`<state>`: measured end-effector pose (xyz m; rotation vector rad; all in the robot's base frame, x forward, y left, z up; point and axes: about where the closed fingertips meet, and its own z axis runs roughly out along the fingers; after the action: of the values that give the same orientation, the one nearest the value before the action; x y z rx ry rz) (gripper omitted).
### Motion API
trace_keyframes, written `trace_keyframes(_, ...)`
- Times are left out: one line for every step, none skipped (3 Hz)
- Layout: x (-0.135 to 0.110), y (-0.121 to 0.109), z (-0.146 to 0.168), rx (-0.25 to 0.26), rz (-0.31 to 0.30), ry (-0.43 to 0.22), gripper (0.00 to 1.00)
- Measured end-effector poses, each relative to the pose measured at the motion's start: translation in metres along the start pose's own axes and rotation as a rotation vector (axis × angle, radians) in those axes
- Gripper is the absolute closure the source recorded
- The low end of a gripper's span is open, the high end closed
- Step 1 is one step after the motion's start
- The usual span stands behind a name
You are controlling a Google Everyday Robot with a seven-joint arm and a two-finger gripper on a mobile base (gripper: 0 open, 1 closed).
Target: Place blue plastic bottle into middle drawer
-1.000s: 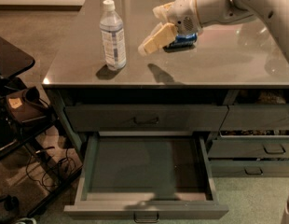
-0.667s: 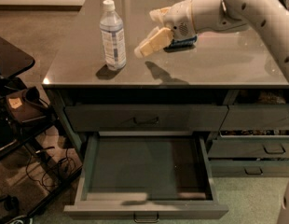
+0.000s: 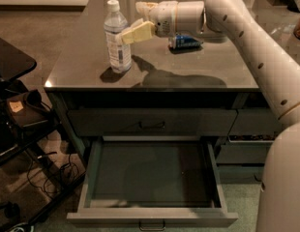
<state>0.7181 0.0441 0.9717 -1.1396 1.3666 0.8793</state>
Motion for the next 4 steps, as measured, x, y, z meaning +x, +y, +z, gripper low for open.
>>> trace_keyframes(-0.001,-0.002,0.001,0.002,0.002,-0.008,0.00)
trace_keyframes(0.003,0.001,0.001,0.007,0.001,0.024,0.00)
trace_keyframes(0.011,0.015,0.010,-0.004,-0.007,0.084,0.00)
trace_keyframes(0.016,0.031,0.021,-0.036,-0.008,0.112,0.00)
